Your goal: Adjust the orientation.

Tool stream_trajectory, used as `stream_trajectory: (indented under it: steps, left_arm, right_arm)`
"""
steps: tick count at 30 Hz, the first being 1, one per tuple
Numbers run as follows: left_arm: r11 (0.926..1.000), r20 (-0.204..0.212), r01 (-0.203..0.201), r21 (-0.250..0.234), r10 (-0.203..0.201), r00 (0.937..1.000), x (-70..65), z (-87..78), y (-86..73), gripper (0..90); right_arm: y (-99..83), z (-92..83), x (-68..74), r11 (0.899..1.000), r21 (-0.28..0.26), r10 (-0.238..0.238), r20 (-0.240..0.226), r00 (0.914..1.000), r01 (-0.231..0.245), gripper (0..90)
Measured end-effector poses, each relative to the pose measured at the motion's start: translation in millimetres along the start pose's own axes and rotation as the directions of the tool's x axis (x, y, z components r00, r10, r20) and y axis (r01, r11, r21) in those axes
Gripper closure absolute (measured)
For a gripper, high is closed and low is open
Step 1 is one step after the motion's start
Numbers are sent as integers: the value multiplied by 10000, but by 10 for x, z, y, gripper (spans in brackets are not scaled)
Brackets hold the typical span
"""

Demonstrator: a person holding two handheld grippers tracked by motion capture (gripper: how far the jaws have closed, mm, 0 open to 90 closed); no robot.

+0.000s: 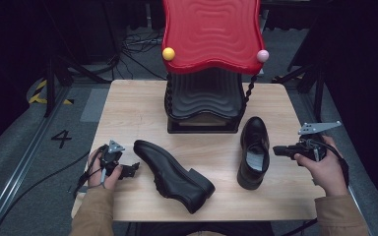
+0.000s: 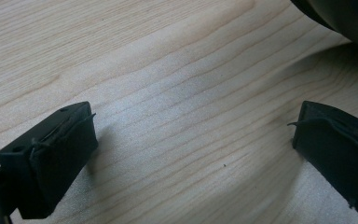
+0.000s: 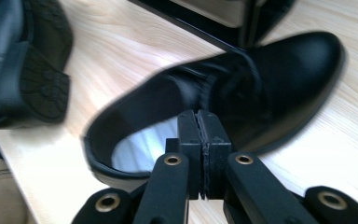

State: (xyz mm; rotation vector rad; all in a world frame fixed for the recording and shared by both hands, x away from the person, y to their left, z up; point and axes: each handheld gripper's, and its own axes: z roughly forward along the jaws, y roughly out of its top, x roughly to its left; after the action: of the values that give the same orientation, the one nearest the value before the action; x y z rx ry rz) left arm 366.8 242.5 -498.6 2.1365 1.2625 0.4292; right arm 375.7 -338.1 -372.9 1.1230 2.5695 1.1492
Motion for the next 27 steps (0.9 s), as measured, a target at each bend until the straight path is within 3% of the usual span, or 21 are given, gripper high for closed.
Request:
stream_trajectory:
  steps: [8,12,19,22,27]
  left_arm:
    - [10000,0,1,1,-1,10000,0,0,0,0]
    - [10000,-1,-5,3,5,10000,0,0,0,0]
    - [10000,-1,-2,1,2,10000,0,0,0,0]
    - [10000,-5,-1,0,1,10000,0,0,0,0]
    - [10000,-3,0,1,0,10000,0,0,0,0]
  right_arm:
    - [185,108,275,9978,41,-663,-629,9958,667,899]
    - [302,251,484,9927,367,-1100,-1213,9865,1152,898]
    - [461,559,803,9876,614,-1303,-1892,9733,1442,881]
    - [483,679,910,9884,613,-1231,-2102,9699,1387,874]
    - [468,937,1125,9800,890,-1507,-2507,9563,1778,896]
